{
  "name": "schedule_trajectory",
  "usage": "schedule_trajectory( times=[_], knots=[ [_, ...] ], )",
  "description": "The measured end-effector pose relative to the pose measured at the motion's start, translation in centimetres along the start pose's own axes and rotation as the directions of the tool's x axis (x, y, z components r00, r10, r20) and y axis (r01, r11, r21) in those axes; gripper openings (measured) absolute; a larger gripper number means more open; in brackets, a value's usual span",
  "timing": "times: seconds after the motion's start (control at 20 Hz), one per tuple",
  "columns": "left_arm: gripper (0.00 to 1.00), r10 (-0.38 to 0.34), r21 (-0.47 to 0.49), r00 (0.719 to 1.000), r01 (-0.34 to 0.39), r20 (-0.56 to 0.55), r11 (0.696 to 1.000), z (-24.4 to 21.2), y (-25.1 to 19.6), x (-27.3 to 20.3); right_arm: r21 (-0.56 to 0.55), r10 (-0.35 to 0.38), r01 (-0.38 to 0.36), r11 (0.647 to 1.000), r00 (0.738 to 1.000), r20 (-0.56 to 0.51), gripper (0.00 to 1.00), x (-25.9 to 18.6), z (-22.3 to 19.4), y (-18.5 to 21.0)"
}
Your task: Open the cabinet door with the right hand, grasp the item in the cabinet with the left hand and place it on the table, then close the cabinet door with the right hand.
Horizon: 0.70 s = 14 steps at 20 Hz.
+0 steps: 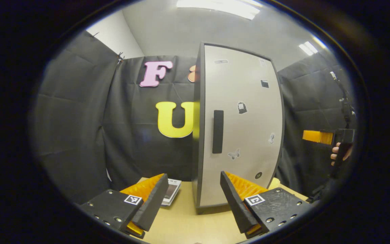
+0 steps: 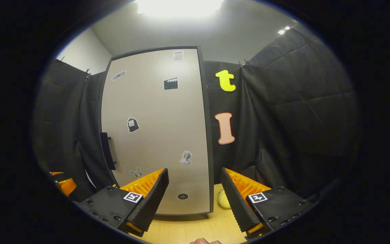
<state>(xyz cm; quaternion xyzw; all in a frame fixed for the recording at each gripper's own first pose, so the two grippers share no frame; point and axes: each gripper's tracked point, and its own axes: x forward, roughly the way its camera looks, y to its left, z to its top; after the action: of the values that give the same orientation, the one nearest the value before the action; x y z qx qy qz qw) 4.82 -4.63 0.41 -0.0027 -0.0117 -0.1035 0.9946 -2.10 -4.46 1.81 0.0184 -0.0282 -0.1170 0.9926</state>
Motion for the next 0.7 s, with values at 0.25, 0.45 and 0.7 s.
schedule_trajectory(
  times=[0.25,0.45,0.7],
  knots=[
    [0.92,0.067,0.043,0.996,-0.065,-0.062,0.997,-4.7,1.9,-1.2,0.009,0.048,-0.048,0.999,0.999,0.012,0.96,1.2,1.5,2.6],
    [0.94,0.119,0.111,0.990,-0.110,-0.070,0.988,-5.8,4.7,-3.3,-0.017,0.110,-0.110,0.994,0.993,0.033,1.00,2.2,2.5,5.4],
    [0.92,0.157,-0.052,0.981,-0.163,-0.111,0.985,-8.2,8.2,-5.0,-0.032,0.223,-0.222,0.975,0.974,0.044,1.00,3.4,3.3,10.6]
  ],
)
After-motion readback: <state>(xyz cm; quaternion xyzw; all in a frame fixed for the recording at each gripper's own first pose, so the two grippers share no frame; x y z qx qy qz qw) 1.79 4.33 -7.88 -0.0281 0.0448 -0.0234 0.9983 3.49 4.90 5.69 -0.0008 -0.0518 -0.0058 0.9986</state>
